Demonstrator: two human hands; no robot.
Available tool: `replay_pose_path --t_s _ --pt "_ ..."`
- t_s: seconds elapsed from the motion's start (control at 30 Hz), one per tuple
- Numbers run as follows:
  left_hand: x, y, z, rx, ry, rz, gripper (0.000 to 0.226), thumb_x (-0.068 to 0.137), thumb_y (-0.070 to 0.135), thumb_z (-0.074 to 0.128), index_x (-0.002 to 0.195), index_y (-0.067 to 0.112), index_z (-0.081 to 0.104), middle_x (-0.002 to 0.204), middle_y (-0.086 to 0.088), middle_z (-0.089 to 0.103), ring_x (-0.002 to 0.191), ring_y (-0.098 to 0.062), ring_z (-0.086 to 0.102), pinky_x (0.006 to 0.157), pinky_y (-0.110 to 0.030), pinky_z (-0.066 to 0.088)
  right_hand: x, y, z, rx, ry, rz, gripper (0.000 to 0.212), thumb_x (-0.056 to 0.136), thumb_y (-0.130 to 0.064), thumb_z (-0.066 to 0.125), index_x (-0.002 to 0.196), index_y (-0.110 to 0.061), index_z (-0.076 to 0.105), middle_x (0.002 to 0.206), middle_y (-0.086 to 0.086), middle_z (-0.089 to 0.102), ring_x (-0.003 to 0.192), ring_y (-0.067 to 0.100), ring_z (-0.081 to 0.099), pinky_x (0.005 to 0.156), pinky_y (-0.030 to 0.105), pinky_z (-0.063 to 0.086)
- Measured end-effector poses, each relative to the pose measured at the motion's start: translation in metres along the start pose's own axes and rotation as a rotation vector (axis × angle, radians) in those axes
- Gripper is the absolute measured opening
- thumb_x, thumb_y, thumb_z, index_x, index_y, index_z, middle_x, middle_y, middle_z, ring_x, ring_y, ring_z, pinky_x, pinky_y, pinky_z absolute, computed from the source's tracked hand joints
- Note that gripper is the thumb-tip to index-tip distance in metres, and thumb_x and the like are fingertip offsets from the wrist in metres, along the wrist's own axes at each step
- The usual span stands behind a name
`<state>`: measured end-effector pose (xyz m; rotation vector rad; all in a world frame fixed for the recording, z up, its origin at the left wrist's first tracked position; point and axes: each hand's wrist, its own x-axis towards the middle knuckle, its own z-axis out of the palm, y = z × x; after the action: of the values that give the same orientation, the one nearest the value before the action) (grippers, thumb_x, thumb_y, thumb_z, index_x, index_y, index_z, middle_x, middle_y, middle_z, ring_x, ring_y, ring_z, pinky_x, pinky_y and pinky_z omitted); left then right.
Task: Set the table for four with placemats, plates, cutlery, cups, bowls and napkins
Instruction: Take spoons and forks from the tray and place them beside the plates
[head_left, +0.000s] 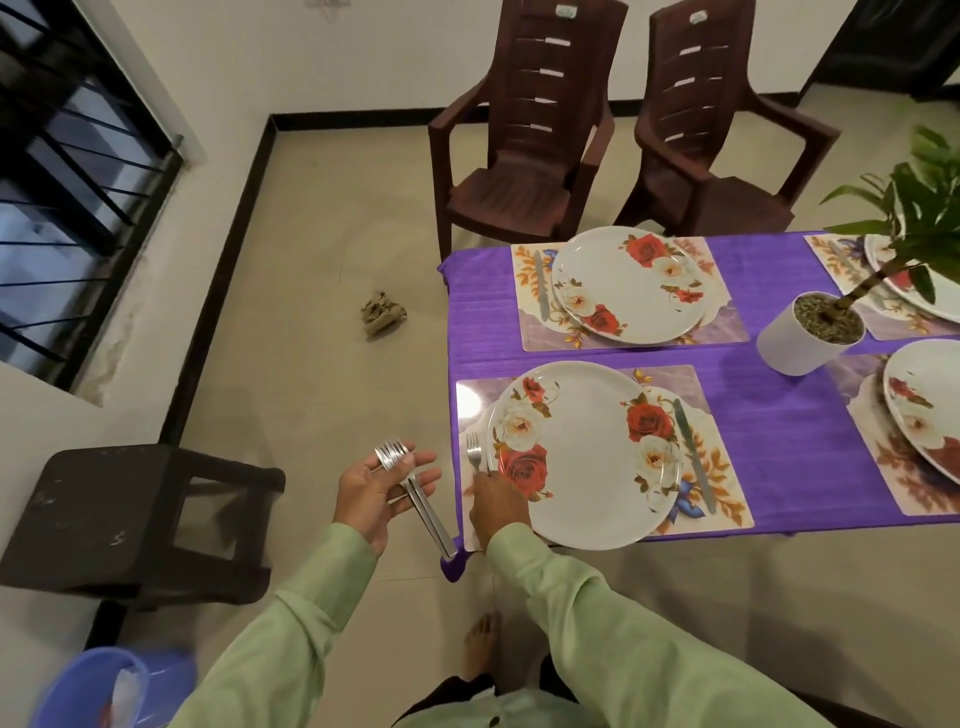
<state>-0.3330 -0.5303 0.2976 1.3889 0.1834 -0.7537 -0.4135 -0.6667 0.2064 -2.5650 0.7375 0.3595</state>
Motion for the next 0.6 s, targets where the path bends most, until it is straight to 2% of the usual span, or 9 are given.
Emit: replay_pose_path --t_s 0.13,0.2,0.27,0.33,0.4,0.5,0.6 --pt "0.000 -0.003 0.015 -0.010 -0.017 -0.006 0.023 0.094 0.006 0.060 0.116 0.000 0.059 0.104 -0.020 0.073 0.093 -0.039 0.071 0.081 -0.044 0.060 -0.004 0.011 -0.018 0.140 0.084 0.042 0.023 0.098 -0.022 0.055 0.117 -0.012 0.064 0.110 0.009 0.066 0.099 0.026 0.064 0.082 0.033 0.054" --pt "0.002 -0.005 0.029 -0.006 -0.044 -0.011 0.024 0.093 0.006 0.060 0.116 -0.001 0.059 0.104 -0.020 0.073 0.092 -0.038 0.072 0.080 -0.043 0.060 -0.010 0.026 -0.039 0.283 0.179 0.078 0.025 0.096 -0.028 0.057 0.117 -0.019 0.068 0.108 0.006 0.067 0.099 0.024 0.062 0.085 0.033 0.055" --pt "0.004 -0.005 0.053 0.003 -0.088 -0.019 0.026 0.093 0.006 0.061 0.118 -0.002 0.059 0.105 -0.020 0.073 0.093 -0.037 0.072 0.081 -0.043 0.060 -0.021 0.047 -0.068 0.489 0.250 0.088 0.024 0.094 -0.031 0.061 0.112 -0.020 0.072 0.100 0.002 0.072 0.088 0.020 0.066 0.082 0.031 0.055" --pt "0.007 -0.002 0.083 0.007 -0.146 -0.024 0.029 0.092 0.006 0.062 0.119 -0.002 0.059 0.106 -0.019 0.073 0.095 -0.037 0.071 0.080 -0.041 0.060 -0.036 0.068 -0.100 0.718 0.256 0.081 0.018 0.094 -0.030 0.064 0.103 -0.019 0.074 0.085 -0.002 0.074 0.072 0.016 0.067 0.070 0.027 0.056" --pt "0.009 0.000 0.125 0.001 -0.217 -0.024 0.030 0.092 0.006 0.062 0.120 -0.002 0.059 0.108 -0.019 0.072 0.097 -0.037 0.071 0.077 -0.039 0.061 -0.049 0.093 -0.134 0.836 0.247 0.057 0.016 0.094 -0.033 0.064 0.090 -0.020 0.074 0.073 -0.002 0.072 0.060 0.014 0.066 0.059 0.026 0.052" --pt "0.013 -0.002 0.189 -0.002 -0.297 -0.027 0.029 0.092 0.005 0.061 0.120 -0.001 0.059 0.109 -0.019 0.072 0.097 -0.035 0.071 0.074 -0.035 0.061 -0.059 0.129 -0.171 0.887 0.181 0.044 0.026 0.092 -0.036 0.066 0.078 -0.015 0.072 0.069 0.002 0.070 0.059 0.013 0.064 0.056 0.023 0.047" --pt "0.017 -0.011 0.266 0.028 -0.354 -0.028 0.030 0.092 0.004 0.061 0.120 -0.007 0.058 0.110 -0.019 0.072 0.099 -0.035 0.071 0.081 -0.040 0.060 -0.058 0.181 -0.198 0.929 0.177 0.076 0.016 0.083 -0.026 0.077 0.076 -0.011 0.075 0.065 -0.004 0.067 0.057 0.008 0.061 0.051 0.022 0.046"
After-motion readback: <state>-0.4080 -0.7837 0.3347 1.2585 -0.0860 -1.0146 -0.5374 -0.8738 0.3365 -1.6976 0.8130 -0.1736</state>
